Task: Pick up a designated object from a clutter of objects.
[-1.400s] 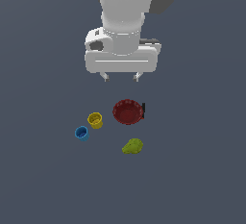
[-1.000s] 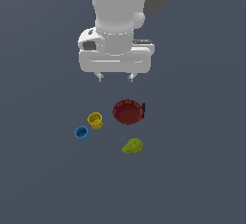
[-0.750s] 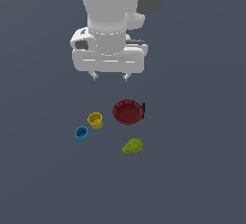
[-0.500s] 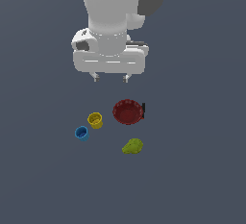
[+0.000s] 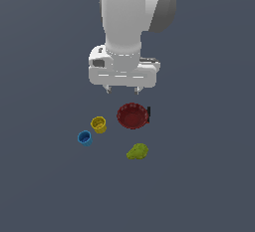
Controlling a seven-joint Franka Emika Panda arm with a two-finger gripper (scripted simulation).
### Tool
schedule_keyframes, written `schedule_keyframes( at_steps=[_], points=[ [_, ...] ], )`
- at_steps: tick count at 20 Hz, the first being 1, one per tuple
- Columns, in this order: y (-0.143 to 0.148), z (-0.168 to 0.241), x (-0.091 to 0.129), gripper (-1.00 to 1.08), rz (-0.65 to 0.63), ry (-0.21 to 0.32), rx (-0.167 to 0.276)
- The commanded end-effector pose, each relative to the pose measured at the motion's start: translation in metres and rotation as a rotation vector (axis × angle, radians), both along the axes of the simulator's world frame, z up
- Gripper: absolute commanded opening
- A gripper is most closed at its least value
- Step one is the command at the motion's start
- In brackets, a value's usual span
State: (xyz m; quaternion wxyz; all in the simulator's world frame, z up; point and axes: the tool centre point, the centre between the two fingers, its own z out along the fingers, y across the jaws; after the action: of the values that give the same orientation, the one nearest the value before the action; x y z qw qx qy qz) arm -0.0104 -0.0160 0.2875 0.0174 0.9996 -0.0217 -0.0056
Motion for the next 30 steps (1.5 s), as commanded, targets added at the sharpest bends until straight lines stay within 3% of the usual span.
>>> schedule_keyframes(
  at_steps=[1,8,17,30],
  points=[
    [0.01,-0.017,-0.001,1.0,-0.007,-0.001,0.0],
    [0.049,-0.079,-0.011,1.0,-0.035,-0.008,0.003],
    [0.097,-0.154,-0.042,1.0,-0.074,-0.013,0.018],
    [0.126,-0.198,-0.074,1.0,-0.101,-0.014,0.034]
  ],
)
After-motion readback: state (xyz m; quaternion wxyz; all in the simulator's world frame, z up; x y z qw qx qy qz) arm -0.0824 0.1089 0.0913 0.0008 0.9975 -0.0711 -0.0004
